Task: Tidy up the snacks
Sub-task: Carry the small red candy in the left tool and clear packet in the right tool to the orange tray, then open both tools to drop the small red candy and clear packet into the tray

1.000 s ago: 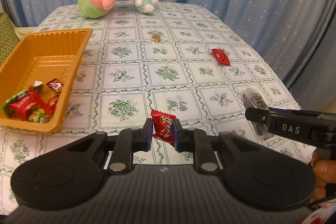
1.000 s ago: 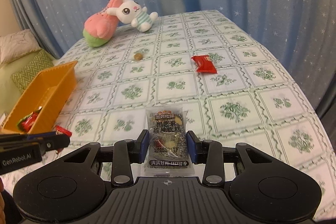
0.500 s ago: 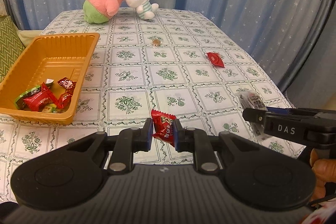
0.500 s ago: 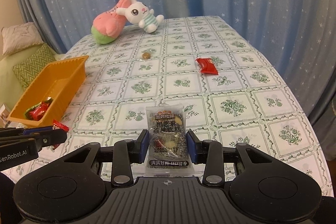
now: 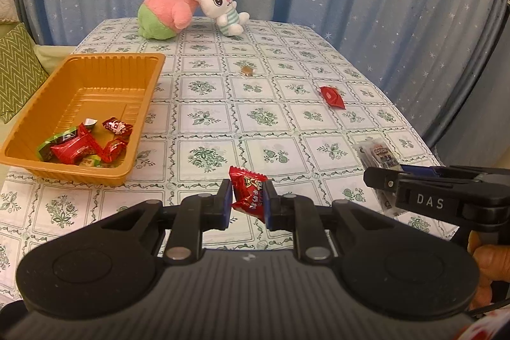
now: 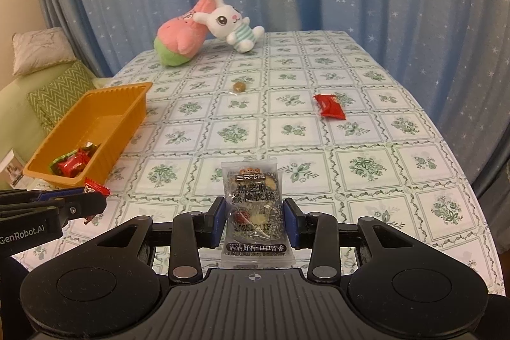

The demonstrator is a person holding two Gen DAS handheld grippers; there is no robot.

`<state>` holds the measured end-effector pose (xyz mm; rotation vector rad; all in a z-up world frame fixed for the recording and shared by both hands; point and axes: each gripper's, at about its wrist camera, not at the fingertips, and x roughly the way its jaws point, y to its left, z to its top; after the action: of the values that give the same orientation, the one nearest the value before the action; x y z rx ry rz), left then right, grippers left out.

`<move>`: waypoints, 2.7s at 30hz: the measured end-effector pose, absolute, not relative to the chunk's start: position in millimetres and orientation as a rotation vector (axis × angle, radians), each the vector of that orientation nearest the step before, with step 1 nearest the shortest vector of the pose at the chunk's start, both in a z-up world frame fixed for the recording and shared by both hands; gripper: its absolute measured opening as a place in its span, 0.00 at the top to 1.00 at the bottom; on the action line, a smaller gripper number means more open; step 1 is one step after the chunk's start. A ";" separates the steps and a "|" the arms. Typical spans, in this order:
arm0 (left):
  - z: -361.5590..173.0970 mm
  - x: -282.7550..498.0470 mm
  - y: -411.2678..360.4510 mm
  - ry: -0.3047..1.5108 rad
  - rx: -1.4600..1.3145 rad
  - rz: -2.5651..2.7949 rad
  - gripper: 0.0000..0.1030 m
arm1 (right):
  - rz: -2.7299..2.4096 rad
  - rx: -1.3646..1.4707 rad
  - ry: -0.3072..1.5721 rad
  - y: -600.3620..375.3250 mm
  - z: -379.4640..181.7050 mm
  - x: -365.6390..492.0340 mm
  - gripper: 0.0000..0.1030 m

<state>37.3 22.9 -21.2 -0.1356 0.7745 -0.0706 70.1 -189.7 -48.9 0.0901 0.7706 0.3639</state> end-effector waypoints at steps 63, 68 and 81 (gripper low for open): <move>-4.3 27.3 147.3 0.749 -0.172 0.106 0.83 | 0.631 -0.012 0.757 -42.8 -36.2 91.7 0.62; -5.9 39.0 168.6 0.754 -0.168 0.122 0.83 | 0.650 -0.010 0.766 -27.4 -37.9 103.2 0.62; -12.2 97.1 221.9 0.770 -0.139 0.127 0.83 | 0.722 -0.012 0.757 27.6 -36.9 151.3 0.62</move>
<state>97.1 221.9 -12.2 -0.1393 0.7697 0.1266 151.3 27.6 -36.9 -0.0119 0.7569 0.7219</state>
